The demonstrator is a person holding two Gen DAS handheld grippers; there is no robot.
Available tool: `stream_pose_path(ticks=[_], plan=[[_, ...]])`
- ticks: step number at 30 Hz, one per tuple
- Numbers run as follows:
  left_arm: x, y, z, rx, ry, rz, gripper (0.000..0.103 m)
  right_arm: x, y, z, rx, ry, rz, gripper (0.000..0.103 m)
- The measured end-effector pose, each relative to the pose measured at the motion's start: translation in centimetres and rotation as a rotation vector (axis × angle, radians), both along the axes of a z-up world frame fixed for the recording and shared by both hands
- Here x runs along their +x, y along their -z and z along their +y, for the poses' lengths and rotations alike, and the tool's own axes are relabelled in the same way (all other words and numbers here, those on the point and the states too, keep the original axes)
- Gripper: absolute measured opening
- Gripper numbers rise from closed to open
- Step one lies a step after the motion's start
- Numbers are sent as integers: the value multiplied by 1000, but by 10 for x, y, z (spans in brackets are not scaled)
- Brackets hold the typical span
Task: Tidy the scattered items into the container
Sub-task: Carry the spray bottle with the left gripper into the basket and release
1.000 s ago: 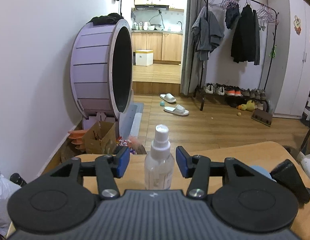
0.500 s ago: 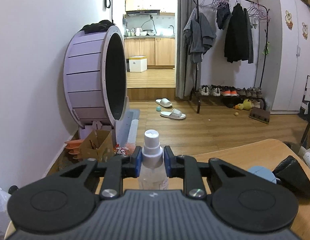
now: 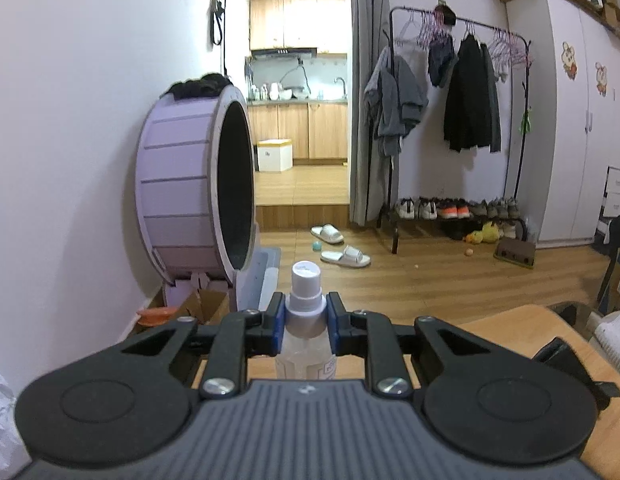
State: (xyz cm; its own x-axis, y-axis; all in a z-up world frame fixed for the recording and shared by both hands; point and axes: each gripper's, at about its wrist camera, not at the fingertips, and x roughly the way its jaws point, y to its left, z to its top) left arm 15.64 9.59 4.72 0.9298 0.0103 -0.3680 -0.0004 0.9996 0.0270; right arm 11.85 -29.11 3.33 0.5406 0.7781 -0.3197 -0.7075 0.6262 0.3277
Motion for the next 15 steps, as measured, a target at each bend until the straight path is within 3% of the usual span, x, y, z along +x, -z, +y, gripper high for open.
stream_pose_path(ticks=[6, 15], plan=[[-38, -25, 21, -9, -31, -24, 21, -7, 0, 15, 1, -44, -1, 96], [-76, -29, 58, 10, -94, 5, 21, -23, -3, 45, -8, -118, -18, 96]])
